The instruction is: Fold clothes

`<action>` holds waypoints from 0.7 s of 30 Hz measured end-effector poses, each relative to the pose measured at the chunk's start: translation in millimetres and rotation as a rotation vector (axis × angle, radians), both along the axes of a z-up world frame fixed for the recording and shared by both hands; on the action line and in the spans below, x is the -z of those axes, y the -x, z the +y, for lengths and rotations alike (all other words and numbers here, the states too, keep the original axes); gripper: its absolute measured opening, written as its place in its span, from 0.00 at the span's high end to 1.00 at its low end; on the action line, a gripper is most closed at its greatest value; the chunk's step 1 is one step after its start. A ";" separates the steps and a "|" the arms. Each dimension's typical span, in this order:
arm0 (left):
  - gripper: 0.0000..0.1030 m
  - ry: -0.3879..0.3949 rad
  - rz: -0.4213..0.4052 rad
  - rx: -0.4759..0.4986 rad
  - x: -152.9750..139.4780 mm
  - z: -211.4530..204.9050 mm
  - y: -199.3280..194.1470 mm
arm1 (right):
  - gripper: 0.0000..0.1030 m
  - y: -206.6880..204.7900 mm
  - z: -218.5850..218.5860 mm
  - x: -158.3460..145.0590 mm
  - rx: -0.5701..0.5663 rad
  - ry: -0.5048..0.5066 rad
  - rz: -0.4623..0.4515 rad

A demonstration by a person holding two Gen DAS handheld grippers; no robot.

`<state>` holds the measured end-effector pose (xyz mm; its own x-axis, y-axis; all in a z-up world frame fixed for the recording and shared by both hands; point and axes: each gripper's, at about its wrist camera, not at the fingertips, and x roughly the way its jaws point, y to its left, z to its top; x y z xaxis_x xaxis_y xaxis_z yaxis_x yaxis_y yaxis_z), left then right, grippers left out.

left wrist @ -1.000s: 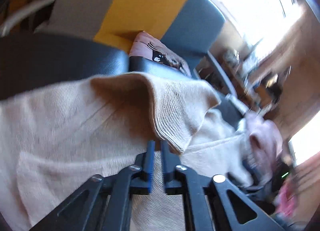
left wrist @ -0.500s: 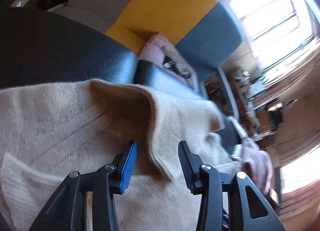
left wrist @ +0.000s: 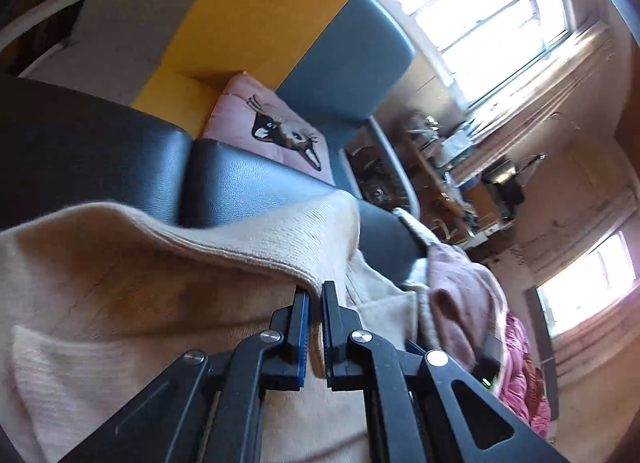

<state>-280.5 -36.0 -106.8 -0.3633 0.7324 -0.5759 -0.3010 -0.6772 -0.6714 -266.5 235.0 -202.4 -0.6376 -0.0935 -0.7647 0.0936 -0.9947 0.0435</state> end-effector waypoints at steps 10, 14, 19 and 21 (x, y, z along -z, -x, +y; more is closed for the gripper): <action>0.95 0.029 -0.203 -0.060 50.5 -44.3 -1.5 | 0.00 0.8 1.3 0.1 0.000 0.005 -0.002; 0.94 0.021 -0.214 -0.116 66.1 -47.7 -2.4 | 0.00 2.4 3.2 -5.2 -0.009 0.028 -0.020; 0.83 0.024 -0.173 -0.109 63.2 -42.7 -5.3 | 0.00 12.3 3.7 -33.0 -0.140 0.204 -0.023; 0.83 0.048 -0.176 -0.099 65.4 -38.8 -5.4 | 0.00 20.7 -0.4 -45.7 -0.181 0.280 -0.012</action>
<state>-275.1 -74.8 -172.2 -0.3226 0.6682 -0.6704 -0.1119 -0.7302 -0.6740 -287.2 234.6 -156.7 -0.5826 -0.4116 -0.7008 0.2652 -0.9114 0.3148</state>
